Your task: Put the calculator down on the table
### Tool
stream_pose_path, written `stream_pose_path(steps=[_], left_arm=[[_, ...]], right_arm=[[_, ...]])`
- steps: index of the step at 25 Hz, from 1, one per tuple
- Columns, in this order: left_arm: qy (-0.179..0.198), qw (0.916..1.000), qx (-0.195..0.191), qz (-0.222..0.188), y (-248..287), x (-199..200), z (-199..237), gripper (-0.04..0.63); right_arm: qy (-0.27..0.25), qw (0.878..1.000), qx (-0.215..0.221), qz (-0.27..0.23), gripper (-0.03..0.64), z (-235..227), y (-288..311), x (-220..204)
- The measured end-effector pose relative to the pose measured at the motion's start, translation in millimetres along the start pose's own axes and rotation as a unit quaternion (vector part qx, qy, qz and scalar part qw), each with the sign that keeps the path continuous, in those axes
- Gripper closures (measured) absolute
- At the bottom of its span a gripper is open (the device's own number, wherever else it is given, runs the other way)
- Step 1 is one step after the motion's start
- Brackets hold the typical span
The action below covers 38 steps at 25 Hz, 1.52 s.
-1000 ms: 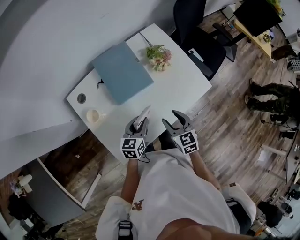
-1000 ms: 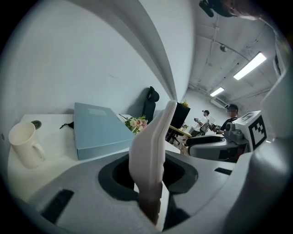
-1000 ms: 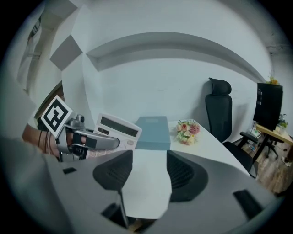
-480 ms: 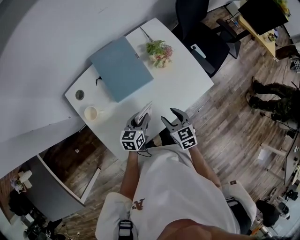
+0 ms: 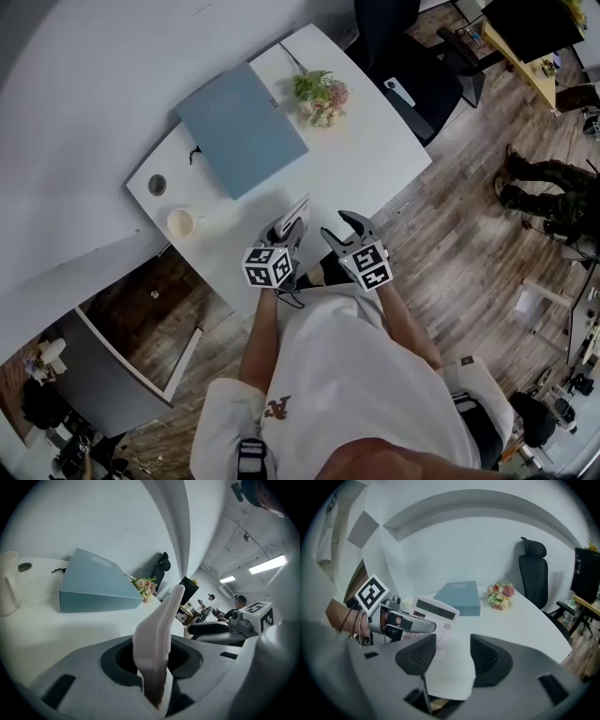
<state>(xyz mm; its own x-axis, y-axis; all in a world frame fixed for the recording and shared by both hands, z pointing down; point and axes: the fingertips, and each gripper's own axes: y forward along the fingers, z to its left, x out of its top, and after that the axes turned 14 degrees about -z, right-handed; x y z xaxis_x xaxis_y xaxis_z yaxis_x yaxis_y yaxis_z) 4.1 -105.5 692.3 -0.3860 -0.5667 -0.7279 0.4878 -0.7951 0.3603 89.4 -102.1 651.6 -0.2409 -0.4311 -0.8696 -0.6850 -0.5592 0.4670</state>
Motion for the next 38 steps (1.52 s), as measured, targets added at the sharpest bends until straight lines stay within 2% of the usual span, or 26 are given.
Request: stream_pose_path(steps=[7, 11, 22, 31, 38], left_arm=[[-0.029, 0.9993, -0.005, 0.024, 8, -15, 9, 0.468], [-0.034, 0.9989, 0.007, 0.031, 12, -17, 17, 0.463], [-0.012, 0.9982, 0.035, 0.047, 11, -25, 33, 0.431], [-0.009, 0.9979, 0.051, 0.04, 9, -28, 43, 0.408], [0.008, 0.9963, 0.081, 0.028, 5, -27, 54, 0.362]], right_arm=[[0.01, 1.0, 0.003, 0.012, 0.383, 3, 5, -2], [0.012, 1.0, 0.001, 0.015, 0.383, 3, 7, -1], [0.005, 1.0, 0.0, 0.017, 0.383, 7, 10, 0], [0.004, 1.0, -0.002, 0.021, 0.385, 8, 11, -3], [0.008, 1.0, -0.001, 0.023, 0.385, 10, 11, -7]])
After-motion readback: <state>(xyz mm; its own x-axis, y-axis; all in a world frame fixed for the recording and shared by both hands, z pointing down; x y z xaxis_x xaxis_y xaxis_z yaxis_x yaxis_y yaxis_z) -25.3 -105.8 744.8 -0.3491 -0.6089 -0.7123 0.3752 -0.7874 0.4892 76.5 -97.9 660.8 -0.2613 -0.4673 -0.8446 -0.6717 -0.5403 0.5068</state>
